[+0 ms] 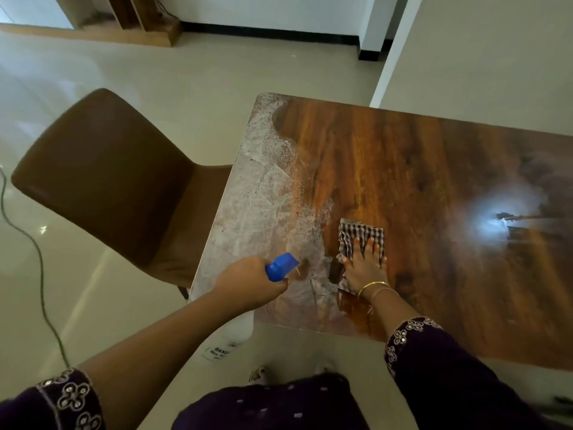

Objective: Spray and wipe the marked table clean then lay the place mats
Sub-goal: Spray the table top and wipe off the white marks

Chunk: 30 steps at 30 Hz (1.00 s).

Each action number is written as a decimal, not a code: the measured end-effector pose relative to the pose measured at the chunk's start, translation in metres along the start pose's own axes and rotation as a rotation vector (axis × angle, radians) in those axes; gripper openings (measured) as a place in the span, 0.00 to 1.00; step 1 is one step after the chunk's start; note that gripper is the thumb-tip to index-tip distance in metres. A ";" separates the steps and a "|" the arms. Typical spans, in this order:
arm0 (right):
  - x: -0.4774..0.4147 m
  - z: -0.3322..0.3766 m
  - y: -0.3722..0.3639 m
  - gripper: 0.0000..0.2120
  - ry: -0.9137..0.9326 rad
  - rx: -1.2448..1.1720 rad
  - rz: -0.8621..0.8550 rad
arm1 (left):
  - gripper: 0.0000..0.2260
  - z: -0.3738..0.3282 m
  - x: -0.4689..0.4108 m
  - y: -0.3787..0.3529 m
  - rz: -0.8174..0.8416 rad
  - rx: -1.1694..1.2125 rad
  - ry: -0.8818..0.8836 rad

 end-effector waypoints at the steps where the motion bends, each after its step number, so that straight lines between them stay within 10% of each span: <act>1: 0.000 -0.001 0.001 0.30 0.003 -0.005 0.013 | 0.11 0.001 0.000 -0.003 0.006 0.012 0.005; 30: -0.091 0.046 0.039 0.30 0.159 0.128 -0.025 | 0.12 -0.019 -0.034 0.019 -0.131 0.306 0.176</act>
Point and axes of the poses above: each hand's wrist, its own x-axis away from the middle knuckle, its own y-axis out of the back of the hand, z = x × y, the point moved 1 cm from there along -x, towards the middle knuckle, and after that the axes turned 4 degrees about -y, right-handed, at the moved point
